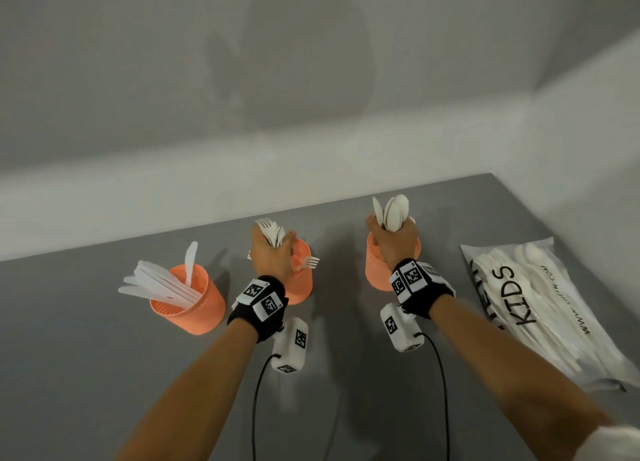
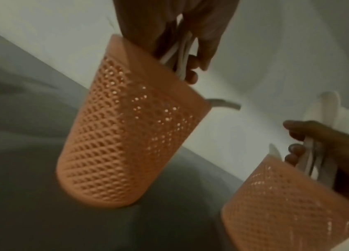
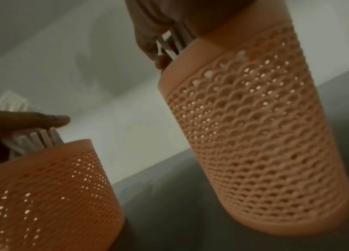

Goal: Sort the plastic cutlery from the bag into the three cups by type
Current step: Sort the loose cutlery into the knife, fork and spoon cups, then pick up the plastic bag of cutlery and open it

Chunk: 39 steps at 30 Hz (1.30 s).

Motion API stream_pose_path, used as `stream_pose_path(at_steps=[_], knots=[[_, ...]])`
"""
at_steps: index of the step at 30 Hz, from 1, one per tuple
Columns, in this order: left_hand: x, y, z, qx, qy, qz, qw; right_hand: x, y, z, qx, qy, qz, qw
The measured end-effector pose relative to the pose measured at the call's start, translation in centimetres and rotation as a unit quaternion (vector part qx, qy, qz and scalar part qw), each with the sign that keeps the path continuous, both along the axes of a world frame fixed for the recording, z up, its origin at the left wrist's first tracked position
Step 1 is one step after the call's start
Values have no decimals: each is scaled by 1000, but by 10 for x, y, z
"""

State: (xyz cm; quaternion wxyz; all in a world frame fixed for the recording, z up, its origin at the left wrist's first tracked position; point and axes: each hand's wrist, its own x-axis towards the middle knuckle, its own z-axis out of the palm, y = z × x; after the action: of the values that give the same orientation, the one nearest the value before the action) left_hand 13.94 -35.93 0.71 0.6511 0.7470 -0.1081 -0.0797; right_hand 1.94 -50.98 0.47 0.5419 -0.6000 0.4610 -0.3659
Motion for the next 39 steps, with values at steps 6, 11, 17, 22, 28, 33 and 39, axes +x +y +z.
stream_pose_path(at_steps=[6, 11, 17, 22, 28, 33, 39], knots=[[-4, 6, -9, 96, -1, -43, 994, -8, 4, 0, -7, 71, 43, 997], [-17, 12, -6, 153, -29, -43, 987, -15, 9, -1, -26, 94, 52, 994], [-30, 17, -1, 156, -35, -19, 987, -21, 13, -2, -81, 54, 55, 994], [-32, 25, 1, 141, -123, -20, 982, -25, 17, 1, -135, 25, 49, 989], [-38, 36, -12, 273, -286, -75, 916, -35, 11, -12, -299, 102, 134, 940], [-38, 31, -16, 361, -272, -112, 885, -36, 8, -12, -326, 177, 178, 911], [-36, 32, -6, 340, -232, -131, 902, -62, 6, 13, -299, 126, 119, 939]])
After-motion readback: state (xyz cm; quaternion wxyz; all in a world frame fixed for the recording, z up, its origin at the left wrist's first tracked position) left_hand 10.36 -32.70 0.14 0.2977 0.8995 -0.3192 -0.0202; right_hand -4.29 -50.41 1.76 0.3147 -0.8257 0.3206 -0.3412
